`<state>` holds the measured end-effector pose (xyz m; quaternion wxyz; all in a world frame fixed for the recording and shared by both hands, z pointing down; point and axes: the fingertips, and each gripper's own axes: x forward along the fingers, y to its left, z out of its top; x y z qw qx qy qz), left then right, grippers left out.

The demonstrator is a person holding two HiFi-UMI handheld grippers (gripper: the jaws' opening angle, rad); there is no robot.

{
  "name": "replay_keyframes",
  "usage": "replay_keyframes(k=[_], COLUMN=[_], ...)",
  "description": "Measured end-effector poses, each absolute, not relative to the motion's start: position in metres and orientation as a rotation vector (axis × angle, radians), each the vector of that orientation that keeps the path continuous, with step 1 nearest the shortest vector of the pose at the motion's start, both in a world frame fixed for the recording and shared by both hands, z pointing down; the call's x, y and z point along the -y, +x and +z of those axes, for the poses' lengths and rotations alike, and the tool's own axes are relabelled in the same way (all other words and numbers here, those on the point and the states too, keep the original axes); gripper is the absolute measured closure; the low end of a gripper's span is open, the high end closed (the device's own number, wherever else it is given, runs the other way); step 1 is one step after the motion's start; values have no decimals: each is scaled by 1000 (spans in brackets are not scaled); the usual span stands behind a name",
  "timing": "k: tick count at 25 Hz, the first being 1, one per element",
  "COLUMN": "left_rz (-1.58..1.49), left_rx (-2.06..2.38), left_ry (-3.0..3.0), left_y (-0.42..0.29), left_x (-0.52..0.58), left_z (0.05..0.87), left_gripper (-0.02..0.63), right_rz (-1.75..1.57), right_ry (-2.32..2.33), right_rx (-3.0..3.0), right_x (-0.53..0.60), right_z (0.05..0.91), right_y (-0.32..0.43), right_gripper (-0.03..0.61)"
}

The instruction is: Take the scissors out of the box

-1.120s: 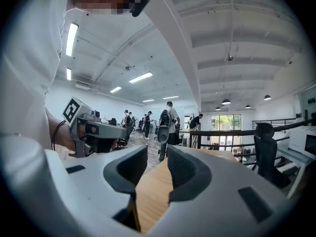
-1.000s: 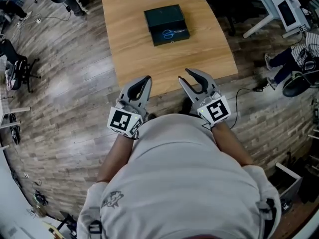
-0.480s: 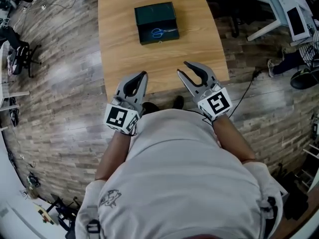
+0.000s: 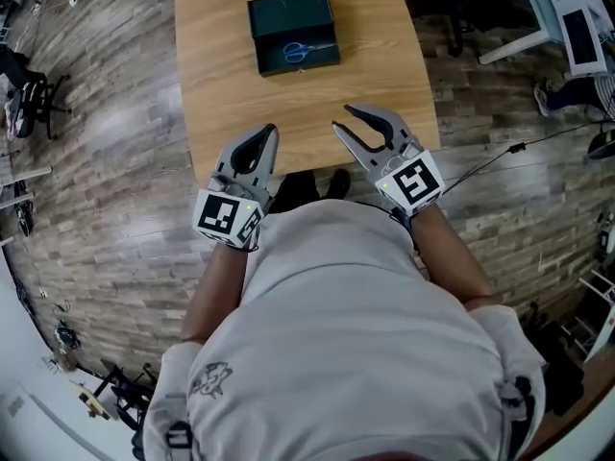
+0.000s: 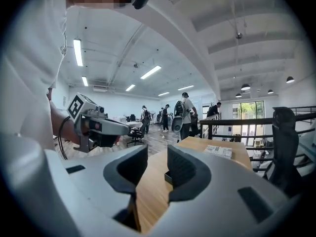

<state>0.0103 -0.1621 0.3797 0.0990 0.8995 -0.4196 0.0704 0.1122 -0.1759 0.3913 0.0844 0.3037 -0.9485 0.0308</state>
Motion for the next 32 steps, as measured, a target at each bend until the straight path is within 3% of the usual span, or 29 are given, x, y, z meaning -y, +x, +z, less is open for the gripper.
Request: replay_keyframes(k=[23,32], left_rz=[304,356], left_rx=[1134,1087], left_ry=[2494,2464], left_y=[-47,-64], left_x=[286,317], left_z=[475,512], left_gripper=[609,609], right_rz=[113,26], right_ry=[573,422], right_rx=[2550,2355], right_x=[320,361], right_z=[481,554], right_y=[44,21], right_gripper=[465,463])
